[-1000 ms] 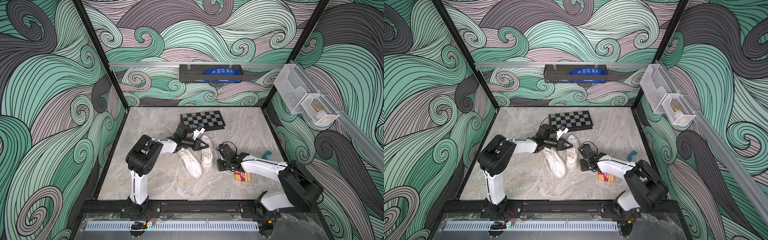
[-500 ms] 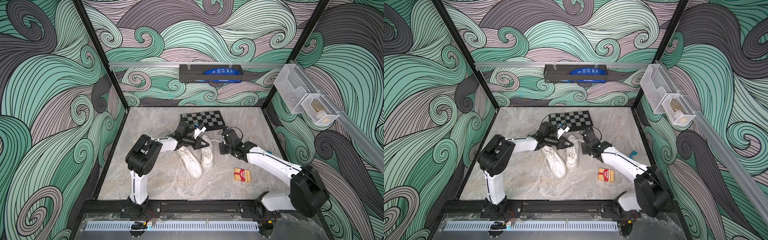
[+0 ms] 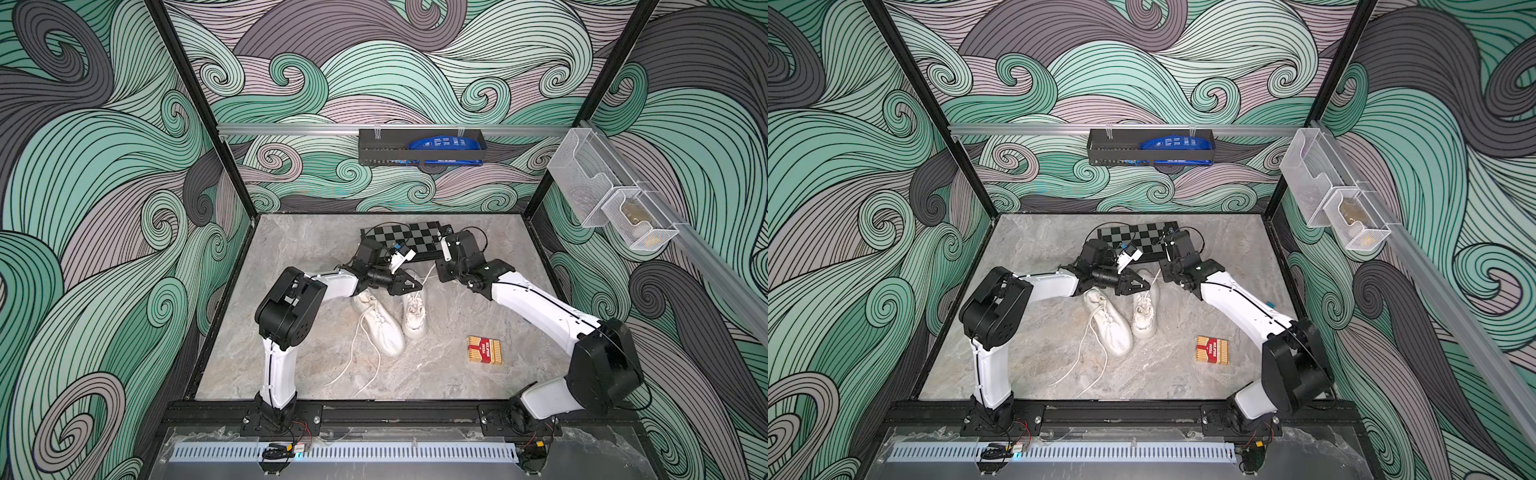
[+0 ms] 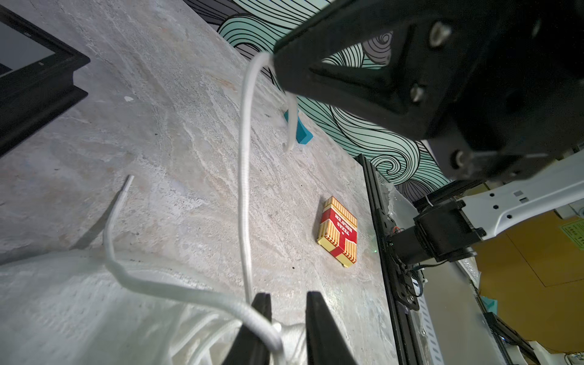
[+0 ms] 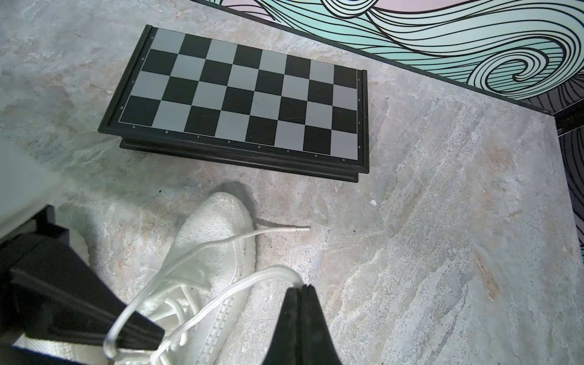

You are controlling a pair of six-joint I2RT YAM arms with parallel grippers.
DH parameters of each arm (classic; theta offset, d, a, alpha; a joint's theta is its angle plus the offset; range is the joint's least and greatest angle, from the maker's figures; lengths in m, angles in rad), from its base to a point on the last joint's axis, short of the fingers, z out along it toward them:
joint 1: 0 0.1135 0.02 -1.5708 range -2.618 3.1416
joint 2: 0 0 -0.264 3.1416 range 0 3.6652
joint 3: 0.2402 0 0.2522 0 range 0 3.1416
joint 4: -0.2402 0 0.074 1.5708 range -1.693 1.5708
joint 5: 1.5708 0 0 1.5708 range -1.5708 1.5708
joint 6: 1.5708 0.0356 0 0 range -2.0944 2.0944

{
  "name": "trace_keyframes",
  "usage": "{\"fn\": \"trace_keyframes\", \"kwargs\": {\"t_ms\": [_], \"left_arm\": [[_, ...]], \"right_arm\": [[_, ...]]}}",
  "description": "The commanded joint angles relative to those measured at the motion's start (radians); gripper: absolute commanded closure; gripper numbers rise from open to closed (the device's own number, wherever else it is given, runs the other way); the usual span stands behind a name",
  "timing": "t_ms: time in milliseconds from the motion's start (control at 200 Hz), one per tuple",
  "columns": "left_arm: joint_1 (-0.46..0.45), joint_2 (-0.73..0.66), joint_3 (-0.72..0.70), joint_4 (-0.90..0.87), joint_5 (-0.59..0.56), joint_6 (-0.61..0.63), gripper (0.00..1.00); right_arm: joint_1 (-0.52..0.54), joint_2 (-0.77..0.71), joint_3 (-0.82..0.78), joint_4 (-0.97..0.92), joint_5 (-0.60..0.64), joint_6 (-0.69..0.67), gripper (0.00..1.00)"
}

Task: Tie the shoes
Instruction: Cross the shoelace with the shoelace.

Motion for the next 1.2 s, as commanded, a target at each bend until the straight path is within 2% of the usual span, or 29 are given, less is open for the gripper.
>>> {"fn": "trace_keyframes", "kwargs": {"t_ms": [0, 255, 600, 760, 986, 1111, 1196], "left_arm": [[0.005, 0.034, 0.043, -0.006, 0.031, 0.016, 0.72], [0.000, 0.078, 0.104, -0.013, 0.040, 0.020, 0.65], [-0.009, 0.117, 0.172, -0.030, 0.023, 0.026, 0.64], [-0.011, 0.119, 0.179, -0.018, 0.036, 0.021, 0.74], [-0.023, 0.122, 0.182, 0.001, 0.117, -0.002, 0.87], [-0.023, 0.095, 0.155, 0.023, 0.139, -0.023, 1.00], [-0.017, 0.056, 0.100, 0.094, 0.146, -0.071, 1.00]], "right_arm": [[-0.005, -0.017, 0.020, -0.004, -0.035, -0.021, 1.00], [-0.005, -0.031, 0.018, -0.006, -0.062, -0.027, 1.00], [-0.004, -0.057, 0.017, -0.006, -0.085, -0.030, 1.00], [-0.005, -0.058, 0.016, -0.005, -0.106, -0.053, 1.00], [-0.016, -0.042, 0.037, 0.006, -0.196, -0.125, 1.00], [-0.033, -0.023, 0.047, 0.046, -0.229, -0.171, 1.00], [-0.053, 0.000, 0.058, 0.090, -0.273, -0.200, 1.00]]}}
